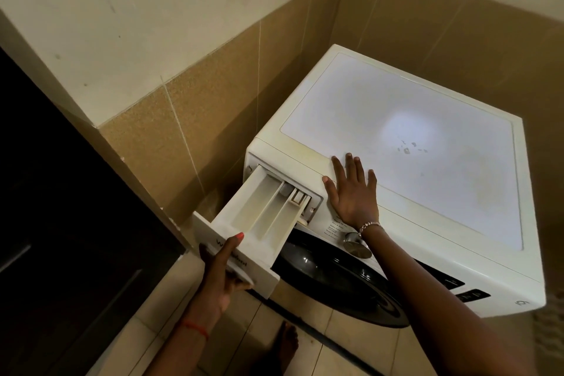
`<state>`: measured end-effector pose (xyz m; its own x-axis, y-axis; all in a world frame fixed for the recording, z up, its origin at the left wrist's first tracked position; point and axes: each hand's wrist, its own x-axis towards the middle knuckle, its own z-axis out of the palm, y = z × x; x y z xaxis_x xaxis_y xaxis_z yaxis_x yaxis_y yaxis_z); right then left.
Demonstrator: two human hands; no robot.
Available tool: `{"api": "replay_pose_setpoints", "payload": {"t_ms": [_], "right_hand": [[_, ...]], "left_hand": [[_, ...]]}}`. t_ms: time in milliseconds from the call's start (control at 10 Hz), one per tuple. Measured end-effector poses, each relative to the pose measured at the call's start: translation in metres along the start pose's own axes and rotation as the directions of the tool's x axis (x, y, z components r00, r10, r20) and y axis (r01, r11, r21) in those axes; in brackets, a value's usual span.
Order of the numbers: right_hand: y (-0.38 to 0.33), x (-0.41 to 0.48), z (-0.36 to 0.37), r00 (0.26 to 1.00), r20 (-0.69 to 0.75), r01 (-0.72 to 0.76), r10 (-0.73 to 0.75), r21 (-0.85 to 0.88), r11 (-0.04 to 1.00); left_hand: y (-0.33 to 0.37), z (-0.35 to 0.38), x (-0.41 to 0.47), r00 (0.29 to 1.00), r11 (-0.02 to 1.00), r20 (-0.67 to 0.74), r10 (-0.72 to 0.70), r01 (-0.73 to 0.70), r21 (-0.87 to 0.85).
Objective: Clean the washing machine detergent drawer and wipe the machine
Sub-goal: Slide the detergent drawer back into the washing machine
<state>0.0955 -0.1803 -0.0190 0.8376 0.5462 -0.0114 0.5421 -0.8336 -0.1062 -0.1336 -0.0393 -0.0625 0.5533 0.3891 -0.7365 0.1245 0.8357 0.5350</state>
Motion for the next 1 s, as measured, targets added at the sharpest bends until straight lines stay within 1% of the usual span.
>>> {"api": "replay_pose_setpoints", "payload": {"t_ms": [300, 500, 600, 700, 900, 1000], "right_hand": [[0.001, 0.0, 0.002, 1.0, -0.006, 0.011, -0.011, 0.002, 1.0], [0.0, 0.0, 0.001, 1.0, -0.004, 0.013, -0.012, 0.002, 1.0], [-0.001, 0.0, 0.001, 1.0, -0.015, 0.014, -0.014, -0.001, 1.0], [-0.001, -0.001, 0.001, 1.0, -0.014, 0.014, -0.014, -0.013, 1.0], [0.001, 0.0, 0.0, 1.0, -0.001, 0.019, -0.019, 0.02, 1.0], [0.003, 0.0, 0.002, 1.0, -0.007, 0.021, -0.021, 0.035, 0.999]], "left_hand": [[-0.003, 0.022, 0.005, 0.997, 0.998, 0.017, 0.069, -0.069, -0.005], [-0.007, 0.022, 0.007, 0.998, 0.998, 0.013, 0.054, -0.054, -0.028], [-0.007, 0.031, 0.009, 0.996, 0.995, -0.031, 0.087, -0.089, -0.052], [0.0, 0.044, 0.015, 0.994, 0.995, -0.059, 0.095, -0.095, 0.005], [0.004, 0.073, 0.031, 0.995, 0.995, -0.036, 0.097, -0.096, 0.014], [0.011, 0.091, 0.038, 0.997, 0.996, -0.006, 0.073, -0.072, 0.052]]}}
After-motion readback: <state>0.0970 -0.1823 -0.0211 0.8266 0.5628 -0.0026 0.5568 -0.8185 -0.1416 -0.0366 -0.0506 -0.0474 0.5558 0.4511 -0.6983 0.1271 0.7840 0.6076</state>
